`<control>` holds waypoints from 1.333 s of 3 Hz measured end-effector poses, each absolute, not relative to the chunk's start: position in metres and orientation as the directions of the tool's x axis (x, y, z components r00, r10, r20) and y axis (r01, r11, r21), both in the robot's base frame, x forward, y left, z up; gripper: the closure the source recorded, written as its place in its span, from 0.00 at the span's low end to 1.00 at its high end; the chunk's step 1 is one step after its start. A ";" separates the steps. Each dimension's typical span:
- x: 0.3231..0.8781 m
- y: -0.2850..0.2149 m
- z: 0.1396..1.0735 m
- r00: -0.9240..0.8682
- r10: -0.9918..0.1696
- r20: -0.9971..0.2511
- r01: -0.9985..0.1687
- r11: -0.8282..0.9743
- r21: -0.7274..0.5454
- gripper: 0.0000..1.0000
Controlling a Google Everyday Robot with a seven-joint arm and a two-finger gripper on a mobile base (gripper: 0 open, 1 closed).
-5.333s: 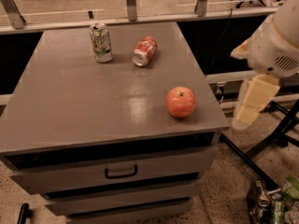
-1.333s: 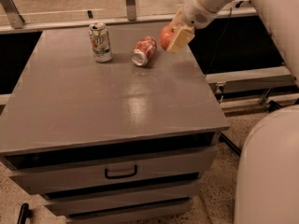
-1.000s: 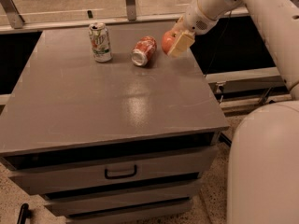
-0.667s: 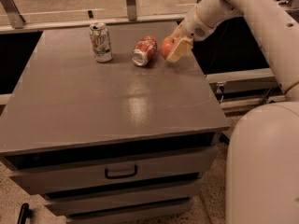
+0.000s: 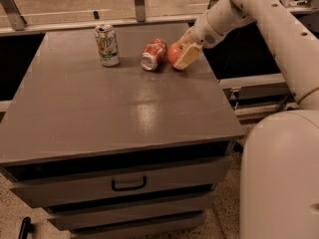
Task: Move apple near coke can
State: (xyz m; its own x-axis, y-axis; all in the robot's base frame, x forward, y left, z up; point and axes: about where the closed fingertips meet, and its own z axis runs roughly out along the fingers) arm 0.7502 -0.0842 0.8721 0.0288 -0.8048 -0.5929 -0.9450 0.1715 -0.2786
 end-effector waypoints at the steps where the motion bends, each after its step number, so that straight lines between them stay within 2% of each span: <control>1: 0.751 -0.081 0.869 0.029 -0.804 -0.593 -0.947 0.168 -0.274 0.03; 3: 0.751 -0.076 0.868 0.043 -0.798 -0.601 -0.951 0.151 -0.270 0.00; 4: 0.746 -0.072 0.891 0.104 -0.830 -0.547 -0.946 0.088 -0.312 0.00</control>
Offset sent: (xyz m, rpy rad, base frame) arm 0.0005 0.0025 -0.0027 0.0004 0.0038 0.0034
